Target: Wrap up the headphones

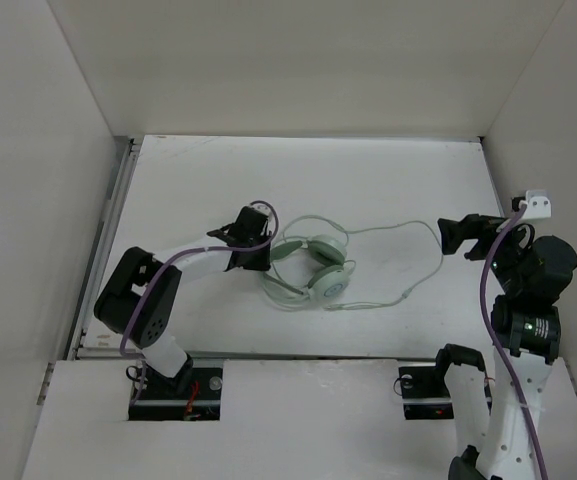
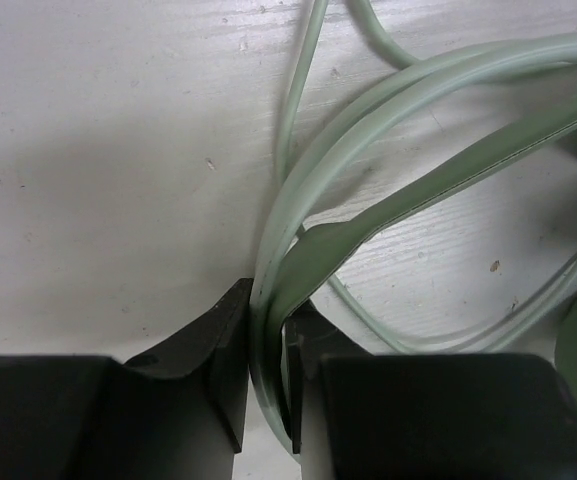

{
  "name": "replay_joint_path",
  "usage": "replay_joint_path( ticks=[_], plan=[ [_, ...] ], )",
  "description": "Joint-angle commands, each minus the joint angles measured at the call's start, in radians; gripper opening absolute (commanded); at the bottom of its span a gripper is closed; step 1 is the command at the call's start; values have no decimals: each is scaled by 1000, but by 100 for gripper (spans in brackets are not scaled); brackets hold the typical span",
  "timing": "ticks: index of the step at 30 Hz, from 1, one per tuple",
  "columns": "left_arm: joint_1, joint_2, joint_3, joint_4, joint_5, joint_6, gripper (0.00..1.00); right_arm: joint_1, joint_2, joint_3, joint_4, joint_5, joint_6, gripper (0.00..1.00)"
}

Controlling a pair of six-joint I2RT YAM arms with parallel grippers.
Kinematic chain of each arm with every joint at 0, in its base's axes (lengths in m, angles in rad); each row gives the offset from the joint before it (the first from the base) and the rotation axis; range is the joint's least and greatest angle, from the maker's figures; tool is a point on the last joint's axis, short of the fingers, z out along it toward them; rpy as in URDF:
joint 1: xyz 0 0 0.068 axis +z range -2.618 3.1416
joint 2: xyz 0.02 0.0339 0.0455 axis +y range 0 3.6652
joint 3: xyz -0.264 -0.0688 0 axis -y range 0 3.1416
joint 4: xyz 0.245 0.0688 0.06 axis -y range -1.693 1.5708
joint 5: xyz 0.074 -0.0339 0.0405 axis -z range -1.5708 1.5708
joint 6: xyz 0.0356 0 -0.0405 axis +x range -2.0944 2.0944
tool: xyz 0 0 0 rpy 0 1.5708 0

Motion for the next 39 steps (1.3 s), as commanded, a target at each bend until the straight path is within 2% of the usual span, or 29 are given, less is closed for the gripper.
replay_joint_path(
  ticks=[1, 2, 3, 4, 5, 7, 8, 10, 14, 21, 33, 39],
  plan=[
    [-4, 5, -21, 0, 38, -20, 16, -6, -7, -7, 63, -10, 21, 100],
    [-4, 0, -26, 2, 44, -20, 18, -9, -7, -7, 66, -10, 22, 100],
    [-4, -3, -29, 4, 45, -20, 24, -10, -5, -7, 69, -10, 24, 100],
    [-5, -6, -35, 7, 43, -22, 37, -12, -4, -7, 72, -7, 27, 100],
    [-7, -8, -41, 10, 45, -23, 43, -14, -4, -7, 75, -5, 27, 100],
    [-8, -12, -52, 13, 45, -30, 49, -14, -2, -5, 80, -4, 28, 100],
    [-10, -14, -58, 13, 46, -33, 56, -14, -2, -5, 81, -4, 28, 100],
    [-10, -18, -70, 14, 55, -40, 53, -15, -2, -4, 81, -4, 28, 100],
    [-10, -32, -104, 8, 68, -51, 55, -20, -7, -1, 85, -2, 28, 100],
    [-44, -72, -180, 16, 68, -68, 47, -30, -18, 9, 89, -1, 30, 100],
    [-104, -25, -173, 40, 25, -17, 4, -56, -62, 3, 91, -2, 39, 100],
    [-107, -55, -110, 17, -14, 12, 0, -57, -79, -14, 80, -7, 41, 100]
  ],
)
